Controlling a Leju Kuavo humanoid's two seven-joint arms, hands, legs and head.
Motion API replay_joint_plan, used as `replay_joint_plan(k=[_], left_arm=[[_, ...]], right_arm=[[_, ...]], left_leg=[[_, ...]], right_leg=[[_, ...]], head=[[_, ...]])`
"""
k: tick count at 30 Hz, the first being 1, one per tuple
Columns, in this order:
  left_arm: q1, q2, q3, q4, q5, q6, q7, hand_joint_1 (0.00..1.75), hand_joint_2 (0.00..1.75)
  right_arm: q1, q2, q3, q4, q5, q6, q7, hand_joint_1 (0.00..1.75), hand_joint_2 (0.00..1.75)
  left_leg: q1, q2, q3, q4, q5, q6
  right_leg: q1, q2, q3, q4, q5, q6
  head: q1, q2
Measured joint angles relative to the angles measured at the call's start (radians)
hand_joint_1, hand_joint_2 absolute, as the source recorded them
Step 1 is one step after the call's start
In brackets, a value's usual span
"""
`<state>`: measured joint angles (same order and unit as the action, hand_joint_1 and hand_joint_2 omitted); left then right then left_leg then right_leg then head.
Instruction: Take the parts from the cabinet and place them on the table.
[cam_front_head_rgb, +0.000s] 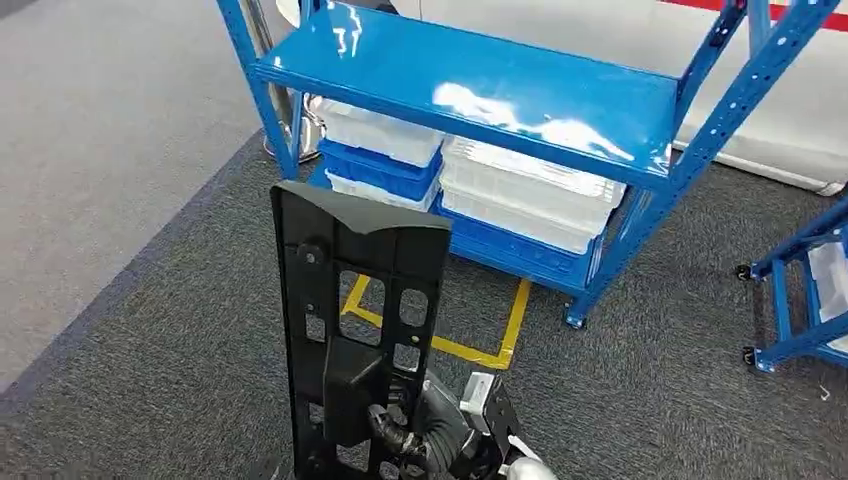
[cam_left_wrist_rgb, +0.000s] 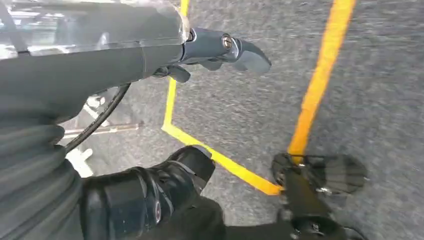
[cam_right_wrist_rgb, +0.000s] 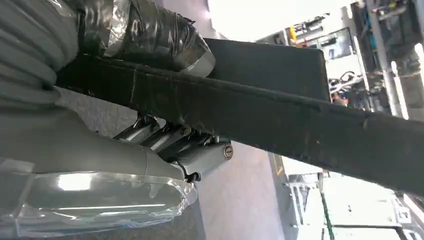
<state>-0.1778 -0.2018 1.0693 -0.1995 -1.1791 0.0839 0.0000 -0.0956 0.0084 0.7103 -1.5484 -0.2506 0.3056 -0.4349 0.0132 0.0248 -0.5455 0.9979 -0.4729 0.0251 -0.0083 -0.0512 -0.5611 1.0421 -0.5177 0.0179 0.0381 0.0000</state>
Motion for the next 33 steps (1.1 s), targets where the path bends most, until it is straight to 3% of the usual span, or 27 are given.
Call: replay_joint_plan(k=[1,3,4,5,6,7,8,9,10,13,14,16,18,19,20,21,23,24,25,26,29,30,31,33], left_arm=[[-0.003,0.0,0.0,0.0,0.0,0.0,0.0,0.0,1.75],[-0.005,-0.002,0.0,0.0,0.0,0.0,0.0,0.0,1.75],[-0.004,-0.002,0.0,0.0,0.0,0.0,0.0,0.0,1.75],[-0.002,-0.002,0.0,0.0,0.0,0.0,0.0,0.0,1.75],[0.0,-0.002,0.0,0.0,0.0,0.0,0.0,0.0,1.75],[-0.001,-0.002,0.0,0.0,0.0,0.0,0.0,0.0,1.75],[-0.002,-0.003,0.0,0.0,-0.001,0.0,0.0,0.0,1.75],[-0.002,-0.008,0.0,0.0,-0.001,0.0,0.0,0.0,1.75],[-0.006,-0.009,0.0,0.001,-0.002,0.0,0.0,0.0,1.75],[-0.002,-0.009,0.0,0.001,-0.002,0.0,0.0,0.0,1.75],[0.0,-0.008,0.0,0.0,-0.001,0.001,0.0,0.0,1.75],[-0.001,-0.008,0.0,0.001,-0.001,0.001,0.0,0.0,1.75],[-0.004,-0.008,0.0,0.001,-0.002,0.001,-0.002,0.0,1.75],[-0.003,-0.009,0.0,0.001,-0.002,0.001,-0.002,0.0,1.75],[-0.002,-0.009,0.0,0.001,-0.001,0.001,-0.001,0.0,1.75],[0.0,-0.008,0.0,0.001,-0.002,0.001,-0.001,0.0,1.75],[0.0,-0.008,0.0,0.001,-0.002,0.001,-0.001,0.0,1.75],[-0.002,-0.008,0.0,0.001,-0.002,0.001,-0.002,0.0,1.75],[-0.006,-0.008,-0.001,0.0,-0.002,0.001,-0.002,0.0,1.75],[-0.006,-0.008,-0.001,0.001,-0.002,0.001,-0.002,0.0,1.75],[0.0,-0.007,-0.001,0.001,-0.002,0.001,-0.002,0.0,1.75],[0.003,-0.008,-0.001,0.001,-0.006,0.0,-0.004,0.0,1.75],[0.003,-0.01,-0.002,0.001,-0.008,0.001,-0.008,0.0,1.75],[0.005,-0.011,-0.004,0.001,-0.012,0.002,-0.015,0.0,1.75]], right_arm=[[0.0,0.0,0.0,0.0,0.0,0.001,-0.002,1.64,1.75],[0.005,-0.001,-0.002,0.001,0.001,0.002,-0.002,1.64,1.75],[0.005,-0.001,-0.002,0.001,0.001,0.002,-0.002,1.64,1.75],[0.005,-0.001,-0.002,0.001,0.001,0.002,-0.002,1.64,1.75],[0.005,-0.001,-0.002,0.001,0.001,0.002,-0.002,1.64,1.75],[0.005,-0.001,-0.003,0.001,0.001,0.002,-0.002,1.64,1.75],[0.005,-0.001,-0.003,0.001,0.001,0.003,-0.002,1.64,1.75],[0.004,-0.001,-0.004,0.001,0.001,0.004,-0.002,1.64,1.75],[0.006,-0.001,-0.004,0.0,0.001,0.004,-0.002,1.64,1.75],[0.003,-0.001,-0.006,0.0,0.002,0.006,-0.002,1.64,1.75],[0.003,0.002,-0.006,0.0,0.002,0.007,-0.002,1.64,1.75],[0.001,0.004,-0.006,0.0,0.001,0.009,-0.003,1.64,1.75],[0.003,0.004,-0.006,0.0,0.002,0.012,-0.003,1.64,1.75],[0.004,0.004,-0.007,0.0,0.002,0.013,-0.004,1.64,1.75],[0.004,0.004,-0.007,0.0,0.002,0.013,-0.004,1.64,1.75],[0.004,0.004,-0.007,0.0,0.002,0.015,-0.004,1.64,1.75],[0.003,0.004,-0.007,0.0,0.002,0.015,-0.005,1.64,1.75],[0.002,0.004,-0.007,0.0,0.003,0.016,-0.005,1.64,1.75],[0.002,0.005,-0.007,0.0,0.003,0.016,-0.006,1.64,1.75],[0.002,0.004,-0.007,0.0,0.005,0.016,-0.006,1.64,1.75],[0.001,0.005,-0.007,-0.002,0.008,0.018,-0.01,1.64,1.75],[0.003,0.003,-0.008,-0.005,0.013,0.017,-0.014,1.64,1.75],[0.008,0.003,-0.008,-0.01,0.018,0.017,-0.022,1.64,1.75],[0.033,-0.004,-0.008,-0.022,0.026,0.015,-0.034,1.64,1.75]], left_leg=[[0.0,-0.009,-0.005,0.0,0.005,0.007],[-0.003,-0.028,-0.012,0.001,0.009,0.015],[-0.005,-0.037,-0.016,0.003,0.011,0.016],[-0.005,-0.048,-0.018,0.006,0.011,0.016],[-0.006,-0.06,-0.019,0.009,0.011,0.016],[-0.006,-0.073,-0.02,0.014,0.011,0.016],[-0.007,-0.088,-0.019,0.018,0.01,0.014],[-0.002,-0.096,-0.024,0.02,0.01,0.013],[-0.009,-0.105,-0.032,0.028,0.011,0.007],[0.001,-0.131,-0.047,0.019,0.024,-0.013],[-0.008,-0.137,-0.05,0.022,0.023,-0.019],[-0.006,-0.06,-0.078,0.082,-0.024,-0.03],[0.001,-0.037,-0.155,0.249,-0.104,-0.045],[0.004,-0.034,-0.183,0.308,-0.122,-0.05],[0.008,-0.031,-0.193,0.33,-0.117,-0.056],[0.011,-0.029,-0.175,0.296,-0.089,-0.059],[0.013,-0.013,-0.083,0.128,-0.004,-0.06],[0.013,0.019,-0.036,0.041,0.023,-0.058],[-0.001,0.039,-0.025,0.018,0.005,-0.051],[0.0,0.025,-0.032,0.019,0.011,-0.037],[-0.002,-0.001,-0.04,0.014,0.017,-0.016],[0.004,-0.009,-0.034,0.007,0.024,-0.007],[0.004,-0.016,-0.036,0.005,0.027,-0.001],[0.002,-0.035,-0.04,0.005,0.029,0.008]], right_leg=[[-0.001,0.026,-0.03,0.066,-0.046,0.001],[-0.001,0.043,-0.098,0.216,-0.113,0.001],[-0.001,0.046,-0.124,0.267,-0.123,0.001],[-0.001,0.047,-0.128,0.275,-0.109,-0.001],[-0.001,0.048,-0.11,0.238,-0.074,-0.004],[-0.001,0.054,-0.074,0.163,-0.025,-0.009],[0.0,0.073,-0.028,0.066,0.026,-0.016],[0.0,0.119,-0.004,0.013,0.028,-0.025],[-0.002,0.131,-0.005,-0.002,0.033,-0.024],[0.003,0.109,-0.002,-0.013,0.027,-0.022],[-0.012,0.097,0.002,-0.029,0.035,-0.027],[-0.012,0.07,0.007,-0.036,0.04,-0.035],[-0.011,0.038,0.005,-0.035,0.04,-0.036],[-0.011,0.025,0.003,-0.035,0.04,-0.036],[-0.011,0.013,0.003,-0.035,0.04,-0.035],[-0.012,0.002,0.003,-0.035,0.039,-0.035],[-0.015,-0.019,0.005,-0.031,0.036,-0.029],[-0.014,-0.026,0.006,-0.027,0.033,-0.024],[-0.005,-0.034,0.003,-0.023,0.03,-0.015],[-0.005,-0.039,0.002,-0.024,0.031,-0.011],[-0.005,-0.063,0.008,-0.027,0.033,0.008],[-0.012,-0.036,0.004,-0.014,0.017,0.014],[-0.013,0.004,-0.013,0.025,-0.017,0.014],[-0.011,0.042,-0.083,0.185,-0.101,0.013]], head=[[0.001,0.0],[0.001,0.0],[0.0,0.0],[0.0,0.0],[0.0,0.0],[0.0,0.0],[0.001,0.0],[0.0,0.0],[-0.002,0.0],[0.0,0.0],[0.0,0.0],[-0.01,0.0],[-0.01,0.0],[-0.01,0.0],[-0.01,0.0],[-0.01,0.0],[-0.011,0.0],[-0.01,0.0],[-0.011,0.0],[-0.008,0.0],[-0.01,0.0],[-0.009,0.0],[-0.009,0.0],[-0.009,0.0]])
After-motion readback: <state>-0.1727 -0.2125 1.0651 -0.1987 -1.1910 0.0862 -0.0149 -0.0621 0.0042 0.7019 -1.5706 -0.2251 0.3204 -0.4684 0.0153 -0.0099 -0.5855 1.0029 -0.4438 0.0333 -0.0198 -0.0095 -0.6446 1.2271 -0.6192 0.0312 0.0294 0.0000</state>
